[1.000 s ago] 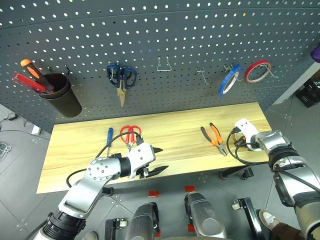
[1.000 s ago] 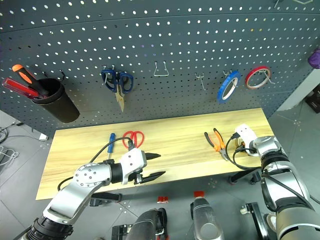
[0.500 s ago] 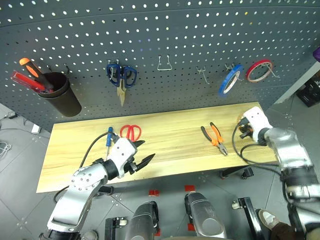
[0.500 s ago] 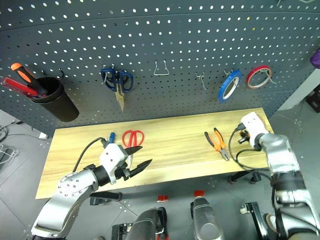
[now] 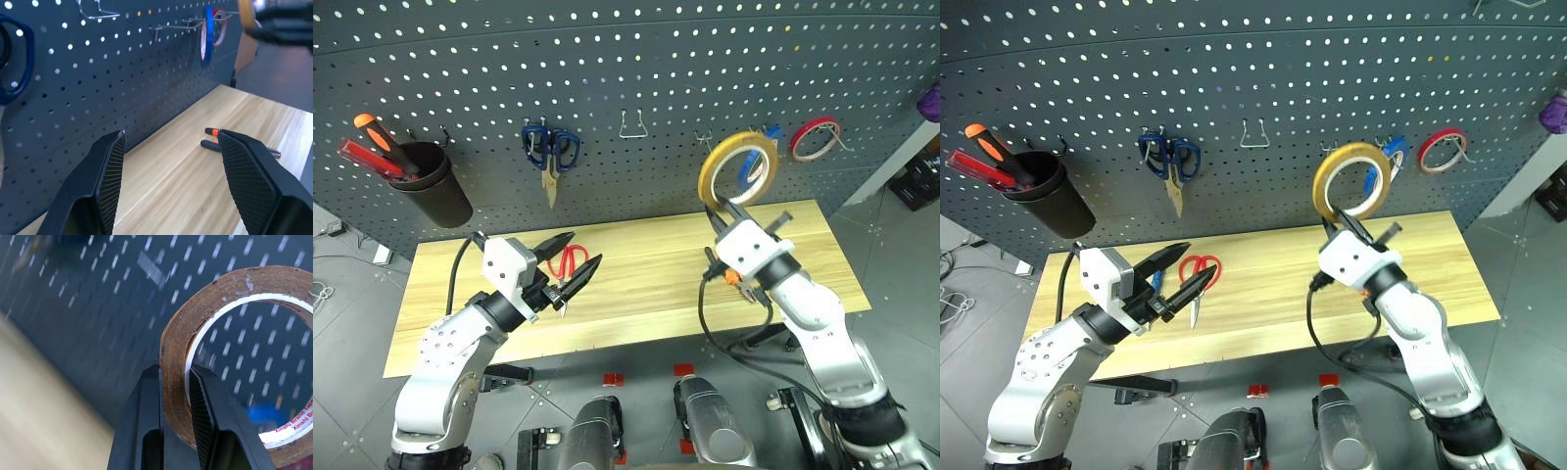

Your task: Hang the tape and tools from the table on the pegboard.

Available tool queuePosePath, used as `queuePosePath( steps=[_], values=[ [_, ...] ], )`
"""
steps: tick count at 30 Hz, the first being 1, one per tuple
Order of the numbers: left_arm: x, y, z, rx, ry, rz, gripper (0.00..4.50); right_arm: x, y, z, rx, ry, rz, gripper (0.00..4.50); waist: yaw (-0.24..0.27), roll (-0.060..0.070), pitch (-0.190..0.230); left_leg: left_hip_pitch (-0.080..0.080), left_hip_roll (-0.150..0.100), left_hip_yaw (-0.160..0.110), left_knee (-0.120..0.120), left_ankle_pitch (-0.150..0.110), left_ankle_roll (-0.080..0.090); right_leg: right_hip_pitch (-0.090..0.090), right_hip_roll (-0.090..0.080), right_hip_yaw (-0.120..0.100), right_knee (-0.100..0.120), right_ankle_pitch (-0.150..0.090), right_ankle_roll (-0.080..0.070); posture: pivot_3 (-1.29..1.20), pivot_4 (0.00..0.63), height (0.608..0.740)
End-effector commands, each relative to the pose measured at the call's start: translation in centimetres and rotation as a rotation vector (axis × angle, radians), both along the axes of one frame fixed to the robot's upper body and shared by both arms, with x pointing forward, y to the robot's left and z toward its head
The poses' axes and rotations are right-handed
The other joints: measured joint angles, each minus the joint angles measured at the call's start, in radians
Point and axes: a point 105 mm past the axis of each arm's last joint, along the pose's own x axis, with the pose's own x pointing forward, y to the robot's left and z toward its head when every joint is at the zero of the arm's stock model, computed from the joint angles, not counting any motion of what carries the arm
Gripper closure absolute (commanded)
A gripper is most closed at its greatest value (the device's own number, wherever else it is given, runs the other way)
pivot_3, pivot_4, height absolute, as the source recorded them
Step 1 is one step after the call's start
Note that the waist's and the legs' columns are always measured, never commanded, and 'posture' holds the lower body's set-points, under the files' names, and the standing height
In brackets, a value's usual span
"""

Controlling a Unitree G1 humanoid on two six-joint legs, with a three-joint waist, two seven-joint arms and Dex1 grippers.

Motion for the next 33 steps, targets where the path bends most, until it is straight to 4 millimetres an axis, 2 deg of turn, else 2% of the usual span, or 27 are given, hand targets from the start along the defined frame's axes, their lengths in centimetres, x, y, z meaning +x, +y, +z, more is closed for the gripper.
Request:
queuePosePath(
  steps=[1, 7, 12, 15, 21, 24, 27, 30, 33],
  values=[
    [-0.9, -0.9, 1.3, 0.034, -0.032, -0.081, 1.33, 1.1, 0.3, 0.7, 0.019, -0.03, 0.03, 4.05, 0.003, 0.0, 0.0, 0.0, 0.0, 0.0, 0.0, 0.0, 0.0, 0.0, 0.0, 0.0, 0.0, 0.0, 0.0, -0.33, 0.253, 0.74],
    [-1.5, -1.7, 1.7, 0.133, 0.001, -0.242, 1.33, 5.0, 0.1, 0.1, 0.029, 0.047, 0.028, 4.05, 0.002, 0.0, 0.0, 0.0, 0.0, 0.0, 0.0, 0.0, 0.001, 0.0, 0.0, 0.0, 0.001, 0.0, -0.001, -0.28, 0.258, 0.74],
    [-1.3, -1.9, 1.9, 0.158, 0.001, -0.284, 1.33, 6.8, 0.4, 0.4, 0.056, 0.073, 0.038, 4.05, 0.002, 0.0, 0.0, 0.0, 0.0, 0.0, 0.0, 0.0, 0.001, 0.0, 0.0, 0.0, 0.0, 0.0, -0.001, -0.28, 0.259, 0.74],
    [-1.0, -1.9, 1.8, 0.168, -0.002, -0.286, 1.33, 7.3, 0.7, 0.2, 0.05, 0.082, 0.053, 4.05, 0.002, 0.0, 0.0, 0.0, 0.0, 0.0, 0.0, 0.0, 0.001, 0.0, 0.0, 0.0, 0.001, 0.0, -0.001, -0.29, 0.258, 0.74],
    [-0.3, -1.3, 1.3, 0.18, 0.003, -0.268, 1.33, 6.5, 0.7, -0.5, 0.07, 0.113, 0.064, 2.06, 0.0, 0.0, 0.0, 0.0, 0.0, 0.0, 0.0, 0.0, 0.001, 0.0, 0.0, 0.0, 0.001, 0.0, -0.001, -0.3, 0.257, 0.74],
    [-0.2, -0.5, 0.5, 0.196, 0.032, -0.253, 1.33, 4.3, 0.1, -2.5, 0.059, 0.181, 0.069, 1.05, 0.005, 0.0, 0.0, -0.001, 0.0, -0.001, 0.0, 0.0, 0.001, 0.0, 0.0, 0.0, 0.001, 0.0, -0.001, -0.3, 0.256, 0.74],
    [-0.6, 0.5, -0.9, 0.25, 0.082, -0.249, 1.33, 2.4, -1.4, -5.3, 0.099, 0.335, 0.008, 0.02, 0.007, 0.0, 0.0, -0.001, 0.0, -0.001, 0.0, 0.0, 0.001, -0.001, 0.0, 0.0, 0.0, 0.0, -0.001, -0.31, 0.259, 0.74],
    [-1.8, 1.4, -3.1, 0.352, 0.151, -0.29, 1.33, 1.4, -2.4, -8.2, 0.17, 0.544, -0.094, 0.02, 0.002, 0.0, 0.0, 0.0, 0.0, -0.001, 0.0, 0.0, 0.001, -0.001, -0.001, 0.001, 0.001, 0.0, -0.001, -0.33, 0.264, 0.74],
    [-2.6, 1.6, -4.6, 0.414, 0.191, -0.333, 1.33, 2.0, -2.9, -10.3, 0.235, 0.728, -0.202, 0.02, -0.007, 0.0, 0.001, 0.0, 0.001, -0.001, -0.001, 0.0, 0.001, -0.001, -0.001, 0.0, 0.001, 0.0, -0.002, -0.34, 0.266, 0.74]
  ],
)
